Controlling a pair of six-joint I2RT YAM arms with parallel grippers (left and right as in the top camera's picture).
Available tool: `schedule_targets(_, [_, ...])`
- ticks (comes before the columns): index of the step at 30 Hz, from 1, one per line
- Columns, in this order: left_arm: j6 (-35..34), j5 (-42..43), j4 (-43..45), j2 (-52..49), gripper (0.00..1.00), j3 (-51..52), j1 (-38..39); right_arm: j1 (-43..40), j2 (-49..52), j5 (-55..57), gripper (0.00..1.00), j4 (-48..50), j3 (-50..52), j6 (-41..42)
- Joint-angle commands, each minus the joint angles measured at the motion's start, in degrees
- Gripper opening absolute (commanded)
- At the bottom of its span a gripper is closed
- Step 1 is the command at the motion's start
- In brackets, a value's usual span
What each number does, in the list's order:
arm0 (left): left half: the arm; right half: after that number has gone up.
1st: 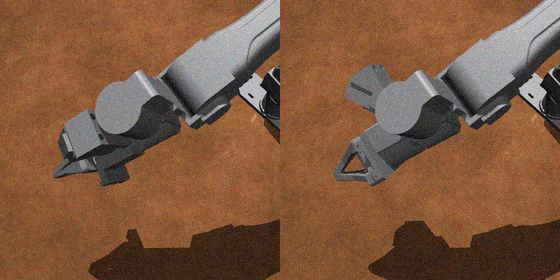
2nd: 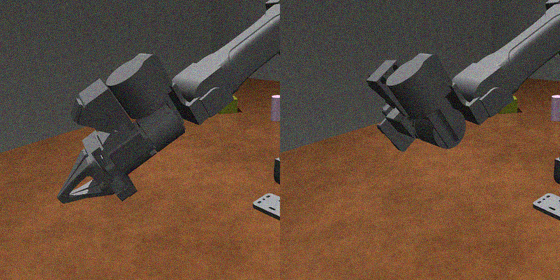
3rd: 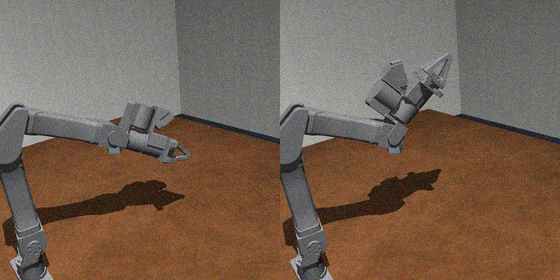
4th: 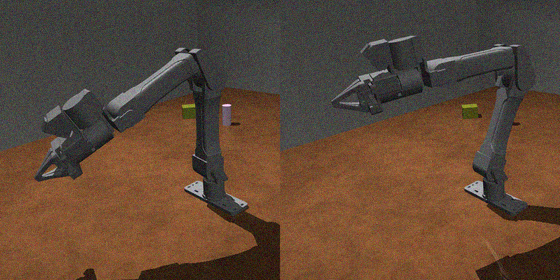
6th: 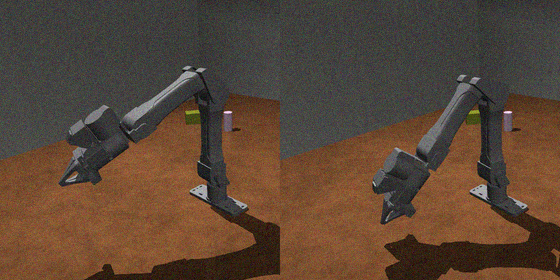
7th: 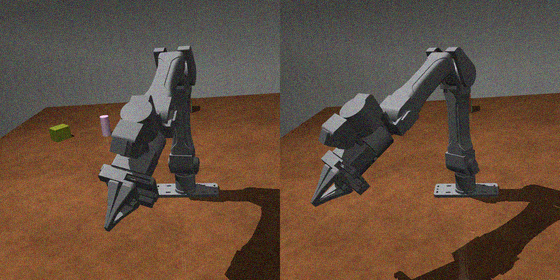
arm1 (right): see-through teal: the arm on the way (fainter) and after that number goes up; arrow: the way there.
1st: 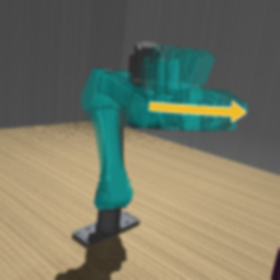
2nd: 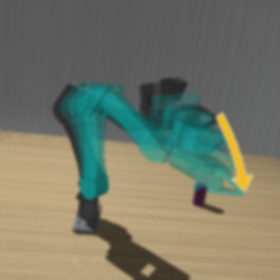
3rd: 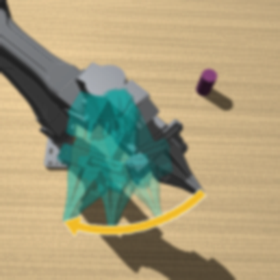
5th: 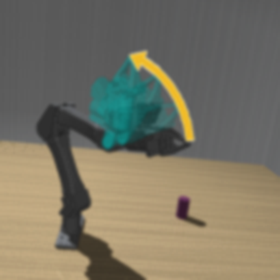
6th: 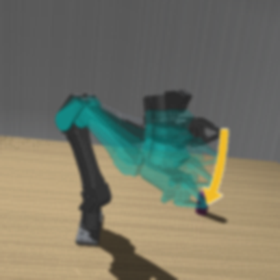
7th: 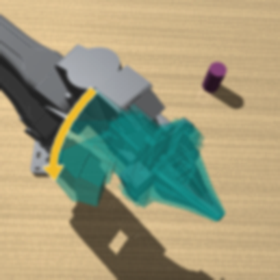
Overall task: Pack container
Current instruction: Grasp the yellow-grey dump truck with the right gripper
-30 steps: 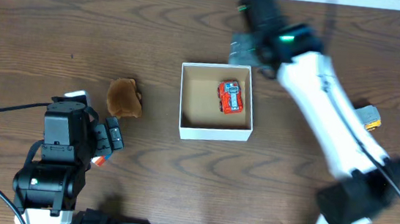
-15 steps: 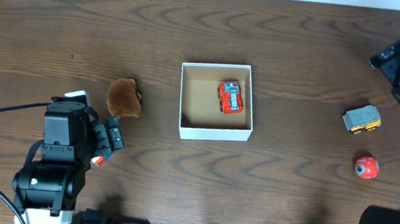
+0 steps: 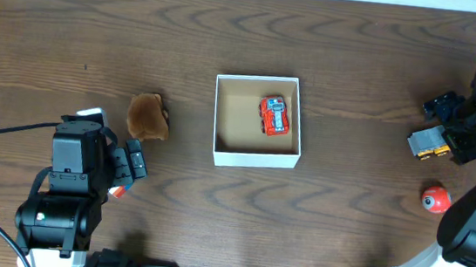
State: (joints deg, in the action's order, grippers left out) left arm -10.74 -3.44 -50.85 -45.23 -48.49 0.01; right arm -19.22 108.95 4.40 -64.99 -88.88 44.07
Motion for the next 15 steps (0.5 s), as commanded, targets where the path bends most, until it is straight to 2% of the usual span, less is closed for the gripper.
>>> schedule_targets(1, [-0.76,-0.68,-0.15,0.00,0.98,-1.29,-0.33,-0.22,2.43,0.07,0.99,1.16,0.26,-1.31])
schedule_targets(15, [-0.76,-0.68,-0.15,0.00,0.98,-1.29,-0.33,-0.22,8.83,0.00,0.99,7.10,0.31,-1.51])
